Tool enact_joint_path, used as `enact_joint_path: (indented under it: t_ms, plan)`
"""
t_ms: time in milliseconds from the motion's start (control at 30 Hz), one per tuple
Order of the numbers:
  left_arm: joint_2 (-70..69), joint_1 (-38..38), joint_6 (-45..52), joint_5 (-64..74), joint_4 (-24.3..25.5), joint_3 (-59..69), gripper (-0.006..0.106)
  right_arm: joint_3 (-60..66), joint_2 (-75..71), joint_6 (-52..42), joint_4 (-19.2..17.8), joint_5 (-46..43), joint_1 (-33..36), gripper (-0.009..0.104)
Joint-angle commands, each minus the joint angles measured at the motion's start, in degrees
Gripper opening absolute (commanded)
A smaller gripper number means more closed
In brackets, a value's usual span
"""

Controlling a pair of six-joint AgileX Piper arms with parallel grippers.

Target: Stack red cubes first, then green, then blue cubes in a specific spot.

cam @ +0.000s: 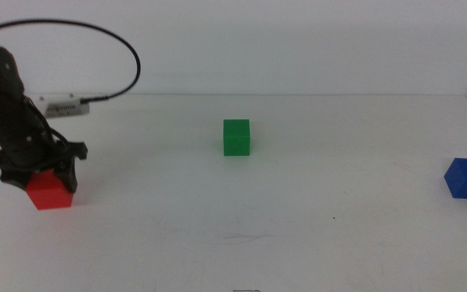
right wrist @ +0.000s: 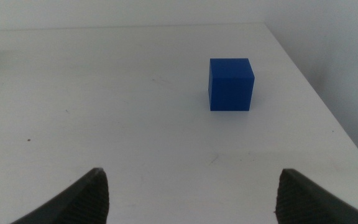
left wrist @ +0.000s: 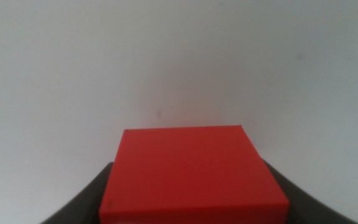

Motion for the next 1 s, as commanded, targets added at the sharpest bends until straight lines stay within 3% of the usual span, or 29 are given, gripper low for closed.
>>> enact_joint_path:
  t_ms: [0,200,667,967]
  plan:
    - [-6.32,-0.76,-2.12,1.51,0.12,-1.55,0.030,-1.02,-1.24,-0.30,-0.66,-4.58,-0.34,0.085]
    - [-10.96,-7.39,-11.05,5.38,4.39,-1.55,0.031,-1.02,-1.24,-0.30,-0.66,-4.58,-0.34,0.085]
    - [-11.51,-33.38,-38.36,3.28,2.73,-1.55,0.031,-1.02,-1.24,-0.30,-0.66,-4.58,-0.34,0.085]
    - [-1.85,-40.26,-39.48,6.02,1.93,-12.73,0.031,-1.02,-1.24,-0.30,-0.66,-4.58,-0.34,0.085]
